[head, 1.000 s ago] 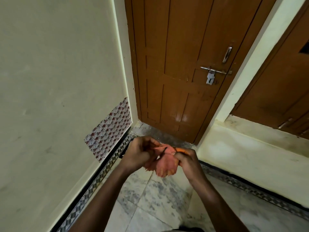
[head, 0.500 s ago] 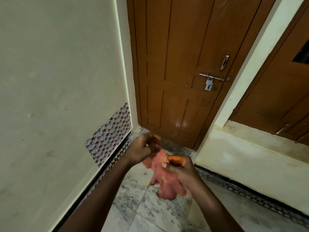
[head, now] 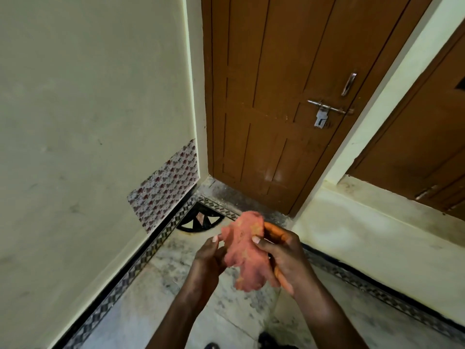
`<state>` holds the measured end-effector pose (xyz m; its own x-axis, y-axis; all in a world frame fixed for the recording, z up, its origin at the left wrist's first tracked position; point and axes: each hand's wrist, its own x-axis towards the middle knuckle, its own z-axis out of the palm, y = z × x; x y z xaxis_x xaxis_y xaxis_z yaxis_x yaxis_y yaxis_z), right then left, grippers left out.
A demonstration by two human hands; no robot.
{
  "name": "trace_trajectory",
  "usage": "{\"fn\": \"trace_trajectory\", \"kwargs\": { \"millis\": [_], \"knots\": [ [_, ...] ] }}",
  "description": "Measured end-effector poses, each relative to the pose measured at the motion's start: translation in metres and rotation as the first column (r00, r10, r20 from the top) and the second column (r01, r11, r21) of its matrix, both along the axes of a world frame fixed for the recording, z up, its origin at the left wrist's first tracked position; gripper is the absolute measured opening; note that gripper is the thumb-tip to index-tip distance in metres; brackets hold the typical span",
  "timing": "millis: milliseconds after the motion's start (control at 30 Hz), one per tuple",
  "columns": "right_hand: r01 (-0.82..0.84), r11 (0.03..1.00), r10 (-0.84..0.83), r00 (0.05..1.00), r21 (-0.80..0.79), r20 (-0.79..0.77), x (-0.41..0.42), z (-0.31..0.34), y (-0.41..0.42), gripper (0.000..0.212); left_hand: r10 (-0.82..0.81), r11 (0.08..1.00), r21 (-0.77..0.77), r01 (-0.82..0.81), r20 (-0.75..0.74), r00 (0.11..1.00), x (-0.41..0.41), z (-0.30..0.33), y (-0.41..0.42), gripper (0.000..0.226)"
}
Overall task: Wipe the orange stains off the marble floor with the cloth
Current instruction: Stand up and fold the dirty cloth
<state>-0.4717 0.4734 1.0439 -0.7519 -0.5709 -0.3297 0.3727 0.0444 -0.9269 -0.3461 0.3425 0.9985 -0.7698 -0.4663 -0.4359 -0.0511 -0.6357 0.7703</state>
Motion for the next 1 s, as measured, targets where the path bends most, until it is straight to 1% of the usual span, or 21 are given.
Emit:
{"fn": "trace_trajectory", "kwargs": {
  "millis": [67, 167, 267, 333, 400, 467, 500, 567, 633, 667, 733, 767, 800, 833, 900, 933, 1000],
  "knots": [
    [0.026, 1.0, -0.026, 1.0, 0.014, 0.001, -0.002, -0.003, 0.004, 0.044, -0.02, 0.997, -0.076, 0.016, -0.049, 0.999, 0.002, 0.005, -0.002, 0.053],
    [0.06, 0.998, -0.06, 0.998, 0.037, -0.007, -0.004, -0.007, 0.009, 0.041, -0.008, 0.98, -0.199, 0.003, -0.021, 1.0, 0.0, 0.008, 0.0, 0.064],
    [0.088, 0.994, -0.084, 0.995, 0.061, -0.054, -0.007, -0.006, 0.02, 0.038, -0.009, 0.943, -0.333, -0.001, -0.029, 1.0, -0.01, 0.013, 0.005, 0.059],
    [0.108, 0.992, -0.098, 0.986, 0.071, -0.132, -0.012, -0.007, 0.029, 0.045, -0.015, 0.913, -0.407, -0.003, -0.041, 0.999, -0.018, 0.012, 0.008, 0.053],
    [0.149, 0.984, -0.127, 0.97, 0.096, -0.206, -0.016, -0.011, 0.038, 0.06, -0.035, 0.879, -0.476, 0.01, -0.044, 0.998, -0.026, 0.007, 0.011, 0.05],
    [0.162, 0.975, -0.121, 0.961, 0.15, -0.25, -0.022, -0.019, 0.047, 0.07, -0.056, 0.818, -0.574, 0.037, -0.016, 0.998, -0.036, 0.003, 0.016, 0.045],
    [0.161, 0.97, -0.106, 0.954, 0.18, -0.28, -0.026, -0.023, 0.052, 0.071, -0.065, 0.779, -0.625, 0.056, 0.008, 0.998, -0.042, 0.003, 0.019, 0.041],
    [0.156, 0.959, -0.063, 0.93, 0.235, -0.361, -0.034, -0.029, 0.063, 0.068, -0.085, 0.718, -0.689, 0.104, 0.061, 0.994, -0.054, 0.002, 0.029, 0.036],
    [0.182, 0.936, -0.016, 0.878, 0.303, -0.478, -0.044, -0.033, 0.073, 0.06, -0.114, 0.646, -0.749, 0.149, 0.098, 0.989, -0.068, 0.004, 0.04, 0.04],
    [0.211, 0.921, 0.001, 0.84, 0.328, -0.543, -0.05, -0.034, 0.078, 0.054, -0.127, 0.592, -0.79, 0.163, 0.108, 0.986, -0.074, 0.005, 0.045, 0.044],
    [0.256, 0.91, 0.013, 0.767, 0.325, -0.642, -0.068, -0.035, 0.093, 0.039, -0.127, 0.457, -0.873, 0.17, 0.125, 0.984, -0.093, 0.005, 0.058, 0.048],
    [0.265, 0.908, 0.026, 0.737, 0.325, -0.675, -0.077, -0.036, 0.101, 0.032, -0.115, 0.402, -0.901, 0.163, 0.127, 0.985, -0.102, 0.005, 0.064, 0.048],
    [0.278, 0.905, 0.037, 0.702, 0.321, -0.712, -0.09, -0.037, 0.112, 0.027, -0.102, 0.367, -0.917, 0.16, 0.131, 0.986, -0.115, 0.006, 0.073, 0.046],
    [0.289, 0.901, 0.052, 0.666, 0.322, -0.744, -0.101, -0.04, 0.122, 0.024, -0.086, 0.353, -0.923, 0.153, 0.13, 0.988, -0.125, 0.006, 0.082, 0.042],
    [0.272, 0.913, 0.066, 0.637, 0.304, -0.768, -0.13, -0.043, 0.147, 0.019, -0.057, 0.348, -0.924, 0.157, 0.146, 0.988, -0.153, 0.007, 0.103, 0.029],
    [0.247, 0.925, 0.066, 0.646, 0.289, -0.761, -0.144, -0.043, 0.157, 0.017, -0.041, 0.338, -0.928, 0.159, 0.154, 0.987, -0.164, 0.007, 0.111, 0.022],
    [0.206, 0.938, 0.054, 0.704, 0.277, -0.708, -0.175, -0.038, 0.18, 0.015, -0.045, 0.329, -0.933, 0.149, 0.142, 0.989, -0.192, 0.008, 0.133, 0.012]
  ]
}}
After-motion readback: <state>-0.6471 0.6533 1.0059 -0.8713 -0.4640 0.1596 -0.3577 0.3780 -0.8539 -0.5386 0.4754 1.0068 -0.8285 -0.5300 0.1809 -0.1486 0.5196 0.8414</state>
